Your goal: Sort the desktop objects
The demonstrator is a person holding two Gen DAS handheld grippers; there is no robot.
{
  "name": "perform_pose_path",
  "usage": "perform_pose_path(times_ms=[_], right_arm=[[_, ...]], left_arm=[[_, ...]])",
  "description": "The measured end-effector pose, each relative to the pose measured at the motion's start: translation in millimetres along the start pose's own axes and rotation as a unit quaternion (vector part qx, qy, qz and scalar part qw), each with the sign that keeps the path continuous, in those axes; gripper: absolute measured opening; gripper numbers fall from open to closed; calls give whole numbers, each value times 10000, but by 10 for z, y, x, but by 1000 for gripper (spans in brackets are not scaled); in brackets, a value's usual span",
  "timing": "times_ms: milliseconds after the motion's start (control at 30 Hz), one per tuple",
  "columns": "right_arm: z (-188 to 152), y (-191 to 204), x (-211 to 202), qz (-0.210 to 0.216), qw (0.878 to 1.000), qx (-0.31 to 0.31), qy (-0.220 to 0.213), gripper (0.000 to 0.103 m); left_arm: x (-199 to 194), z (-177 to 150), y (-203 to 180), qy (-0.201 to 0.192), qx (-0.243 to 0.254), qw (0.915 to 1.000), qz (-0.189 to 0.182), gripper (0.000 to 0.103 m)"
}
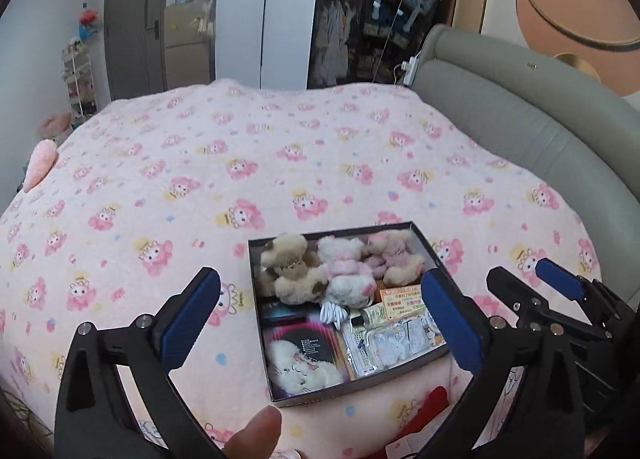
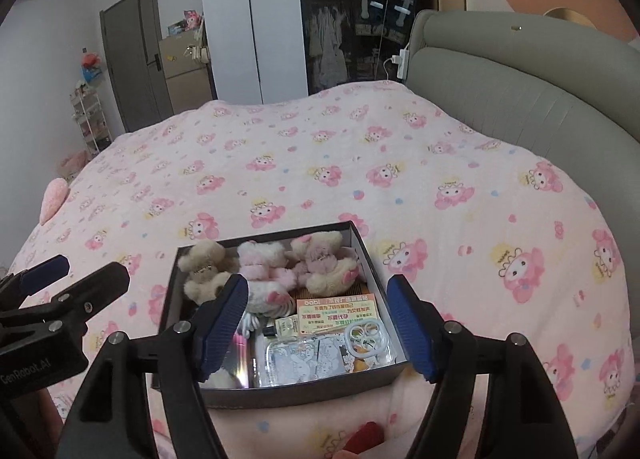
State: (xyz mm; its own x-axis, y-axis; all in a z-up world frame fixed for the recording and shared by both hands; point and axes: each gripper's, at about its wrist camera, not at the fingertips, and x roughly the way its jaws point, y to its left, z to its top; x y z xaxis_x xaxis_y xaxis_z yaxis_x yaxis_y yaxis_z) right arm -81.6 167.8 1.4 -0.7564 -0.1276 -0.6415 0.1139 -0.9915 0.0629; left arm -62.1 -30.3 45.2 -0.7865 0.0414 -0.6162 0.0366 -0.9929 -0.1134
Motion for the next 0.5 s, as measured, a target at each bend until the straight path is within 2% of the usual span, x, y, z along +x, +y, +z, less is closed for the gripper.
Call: perform_pose_path(times_ms=[33, 100, 267, 500], right_arm=[[18, 29, -117, 108, 9999, -8, -76, 70], [38, 92, -366, 172, 9995, -36, -275, 78], [-30, 226, -880, -115, 9969, -192, -756, 80], [-314, 196, -1334, -160, 9957, 48, -916, 81]], left_arm=[[-137, 18, 8, -120, 19, 9999, 8, 102], [-381, 23, 12, -304, 69, 9995, 54, 102], [-857, -97, -5, -582, 121, 9979, 241, 102], [-1335, -424, -39, -753, 129, 9968, 222, 102]])
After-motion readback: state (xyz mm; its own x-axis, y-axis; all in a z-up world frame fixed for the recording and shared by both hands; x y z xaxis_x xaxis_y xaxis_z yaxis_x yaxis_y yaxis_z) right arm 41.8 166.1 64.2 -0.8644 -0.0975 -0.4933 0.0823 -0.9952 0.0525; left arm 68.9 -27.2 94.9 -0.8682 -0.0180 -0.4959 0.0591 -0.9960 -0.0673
